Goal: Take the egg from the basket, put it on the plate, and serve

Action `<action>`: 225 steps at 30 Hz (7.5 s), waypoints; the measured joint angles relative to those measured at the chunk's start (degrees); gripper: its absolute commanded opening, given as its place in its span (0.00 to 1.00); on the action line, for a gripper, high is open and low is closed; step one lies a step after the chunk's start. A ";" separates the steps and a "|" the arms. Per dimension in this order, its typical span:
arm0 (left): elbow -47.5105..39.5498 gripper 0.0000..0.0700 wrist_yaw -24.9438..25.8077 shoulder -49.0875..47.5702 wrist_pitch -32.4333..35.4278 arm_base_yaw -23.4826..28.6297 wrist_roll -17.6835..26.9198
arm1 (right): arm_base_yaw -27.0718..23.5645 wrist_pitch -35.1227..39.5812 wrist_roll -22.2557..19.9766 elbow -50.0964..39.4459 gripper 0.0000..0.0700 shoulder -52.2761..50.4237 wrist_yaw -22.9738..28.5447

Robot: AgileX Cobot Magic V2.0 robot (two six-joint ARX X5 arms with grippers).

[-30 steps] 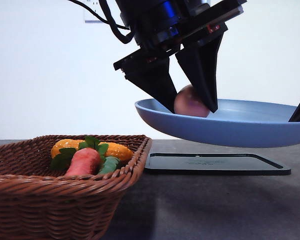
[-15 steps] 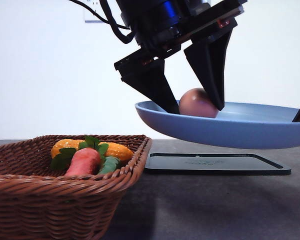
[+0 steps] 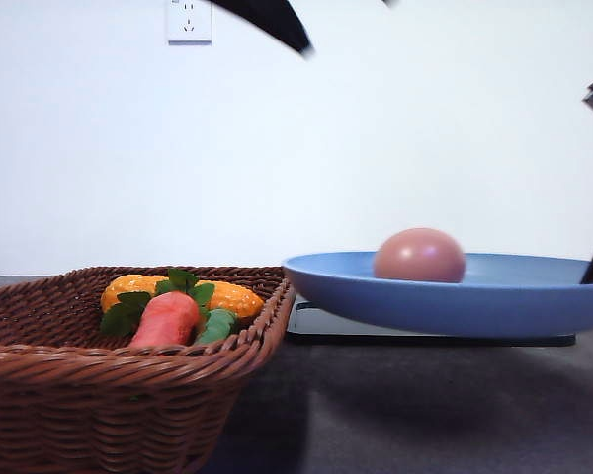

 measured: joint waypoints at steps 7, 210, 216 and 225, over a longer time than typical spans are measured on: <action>0.00 0.65 -4.31 -13.04 -2.77 3.67 1.09 | -2.89 0.67 -3.42 13.13 0.00 13.14 0.03; -77.48 0.00 -0.06 -77.63 33.73 55.30 2.74 | 4.90 44.35 -19.69 -34.73 0.00 -59.47 28.22; -77.48 0.00 -0.06 -77.63 33.73 55.30 2.74 | 4.68 34.23 -19.69 -34.73 0.00 -62.15 25.44; -77.48 0.00 -0.06 -77.63 33.84 55.30 2.72 | 4.68 21.57 -19.36 -34.71 0.00 -67.86 22.93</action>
